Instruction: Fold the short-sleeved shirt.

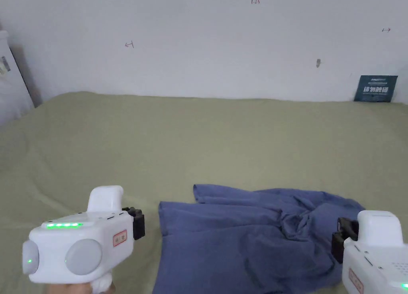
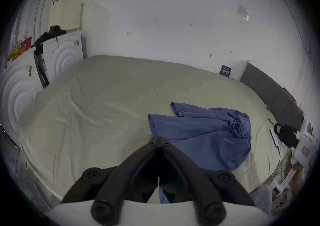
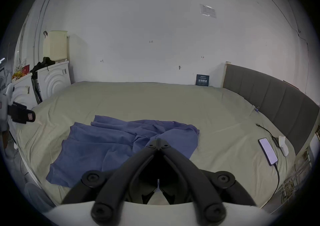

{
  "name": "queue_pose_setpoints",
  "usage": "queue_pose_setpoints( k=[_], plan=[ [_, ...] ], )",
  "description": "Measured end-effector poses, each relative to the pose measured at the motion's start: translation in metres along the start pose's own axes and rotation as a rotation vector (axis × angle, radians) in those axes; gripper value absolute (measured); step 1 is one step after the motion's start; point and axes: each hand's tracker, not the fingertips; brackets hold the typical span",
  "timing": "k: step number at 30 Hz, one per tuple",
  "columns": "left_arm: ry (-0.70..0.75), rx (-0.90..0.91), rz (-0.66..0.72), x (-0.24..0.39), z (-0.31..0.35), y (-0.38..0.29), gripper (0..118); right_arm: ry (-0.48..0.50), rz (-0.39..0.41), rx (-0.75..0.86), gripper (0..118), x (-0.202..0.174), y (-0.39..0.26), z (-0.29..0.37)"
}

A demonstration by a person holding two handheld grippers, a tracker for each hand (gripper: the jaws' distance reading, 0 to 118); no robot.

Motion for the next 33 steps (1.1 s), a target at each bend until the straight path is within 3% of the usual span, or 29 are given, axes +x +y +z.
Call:
queue_pose_setpoints(
  k=[3,11,12,13,14,15,19,22,25,26,31,33],
  plan=[
    [-0.019,-0.086,0.030,-0.005,-0.043,0.022,0,0.000,0.012,-0.024,0,-0.001,-0.002,-0.014],
    [0.058,-0.295,-0.068,0.006,-0.184,0.046,0,-0.021,0.029,-0.095,0,0.012,-0.011,-0.057],
    [0.051,-0.316,-0.055,0.007,-0.196,0.045,8,-0.032,0.036,-0.107,0,0.014,-0.013,-0.063],
    [0.062,-0.342,-0.053,0.009,-0.205,0.044,33,-0.036,0.036,-0.110,0,0.016,-0.015,-0.067],
    [0.072,-0.363,-0.070,0.011,-0.214,0.043,90,-0.041,0.035,-0.117,0,0.018,-0.017,-0.071],
    [0.066,-0.380,-0.100,0.011,-0.222,0.041,118,-0.043,0.037,-0.125,0,0.021,-0.019,-0.075],
    [0.157,-0.366,-0.160,0.019,-0.231,0.042,108,-0.058,0.052,-0.154,0,0.029,-0.027,-0.082],
    [0.124,-0.375,-0.162,0.024,-0.221,0.042,73,-0.069,0.038,-0.173,0,0.040,-0.031,-0.081],
    [0.081,-0.343,-0.199,0.038,-0.208,0.035,47,-0.087,0.009,-0.198,0,0.061,-0.030,-0.079],
    [0.052,-0.327,-0.223,0.042,-0.204,0.035,2,-0.107,0.003,-0.209,0,0.069,-0.028,-0.080],
    [0.051,-0.363,-0.230,0.043,-0.217,0.030,2,-0.160,-0.002,-0.226,0,0.111,-0.002,-0.104],
    [0.034,-0.376,-0.167,0.037,-0.220,0.031,2,-0.141,-0.011,-0.255,0,0.125,0.012,-0.125]
  ],
)
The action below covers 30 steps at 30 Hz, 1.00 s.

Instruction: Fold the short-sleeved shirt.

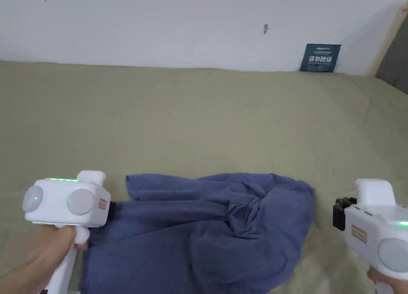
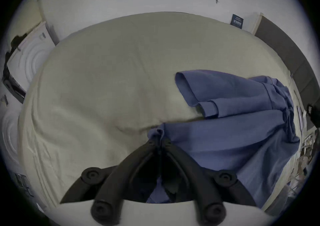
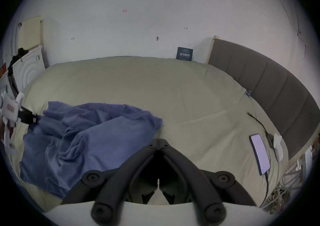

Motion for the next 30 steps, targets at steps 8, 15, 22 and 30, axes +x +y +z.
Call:
queue_pose_setpoints(
  k=[8,15,22,30],
  plan=[
    [-0.027,0.009,0.025,-0.005,-0.006,-0.002,2,0.108,-0.058,-0.199,64,0.011,0.037,-0.085],
    [-0.033,0.013,0.026,-0.005,-0.013,-0.001,2,0.002,-0.021,-0.326,91,0.005,0.020,-0.145],
    [-0.013,0.029,0.001,-0.004,-0.002,-0.002,2,0.060,-0.005,-0.289,3,-0.005,0.029,-0.111],
    [0.155,0.278,0.002,-0.052,0.147,-0.008,2,0.065,0.043,-0.026,3,0.020,0.073,0.020]
  ],
)
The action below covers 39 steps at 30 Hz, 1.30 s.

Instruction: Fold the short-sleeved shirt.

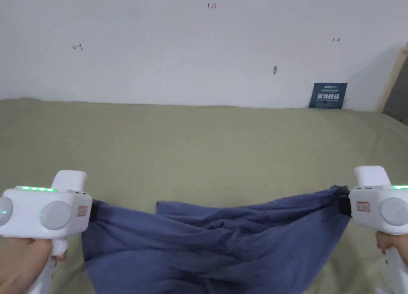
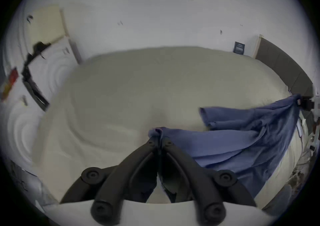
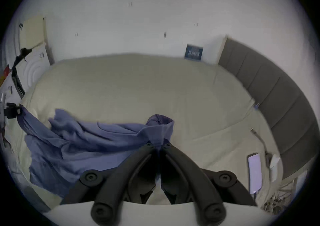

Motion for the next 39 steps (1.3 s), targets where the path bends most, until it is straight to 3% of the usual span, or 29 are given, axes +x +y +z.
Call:
queue_pose_setpoints(
  k=[7,18,30,39],
  plan=[
    [0.083,0.129,0.094,-0.074,0.112,0.040,2,0.015,-0.058,0.179,3,0.007,0.042,0.098],
    [0.204,0.253,0.094,-0.062,0.173,0.143,2,-0.038,-0.082,0.338,3,0.004,0.139,0.155],
    [0.296,0.328,0.109,-0.046,0.098,0.268,2,-0.123,-0.061,0.376,3,0.008,0.251,0.078],
    [0.357,0.281,0.111,-0.036,-0.019,0.282,2,-0.155,-0.052,0.327,3,-0.017,0.262,-0.040]
  ],
)
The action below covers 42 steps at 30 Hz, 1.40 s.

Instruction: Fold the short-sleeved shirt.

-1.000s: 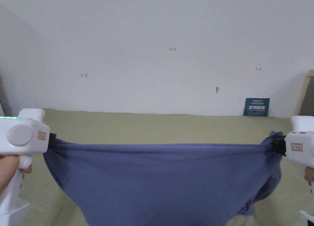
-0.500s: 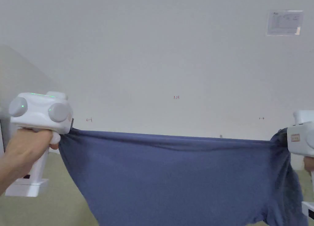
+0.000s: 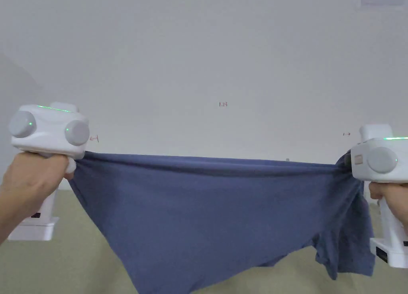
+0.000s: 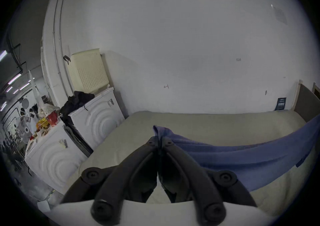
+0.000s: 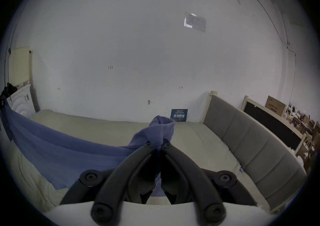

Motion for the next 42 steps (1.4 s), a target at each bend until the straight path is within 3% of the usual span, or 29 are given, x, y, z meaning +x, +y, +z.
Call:
queue_pose_setpoints(
  k=[4,8,16,26,34,42],
  plan=[
    [-0.013,-0.055,-0.046,0.014,-0.039,-0.049,2,-0.007,0.038,-0.051,3,-0.016,-0.053,-0.031],
    [-0.039,-0.131,-0.073,0.027,-0.066,-0.109,2,0.003,0.022,-0.137,3,-0.020,-0.115,-0.050],
    [-0.094,-0.225,-0.116,0.033,-0.066,-0.208,2,0.013,-0.003,-0.263,3,-0.012,-0.208,-0.045],
    [-0.184,-0.222,-0.079,-0.032,0.057,-0.256,2,0.089,-0.011,-0.272,3,0.030,-0.247,0.084],
    [-0.265,-0.296,-0.069,-0.093,0.169,-0.355,2,0.121,0.006,-0.328,3,0.062,-0.331,0.218],
    [-0.297,-0.401,-0.037,-0.111,0.185,-0.423,2,0.113,-0.045,-0.471,3,0.066,-0.400,0.242]
  ],
)
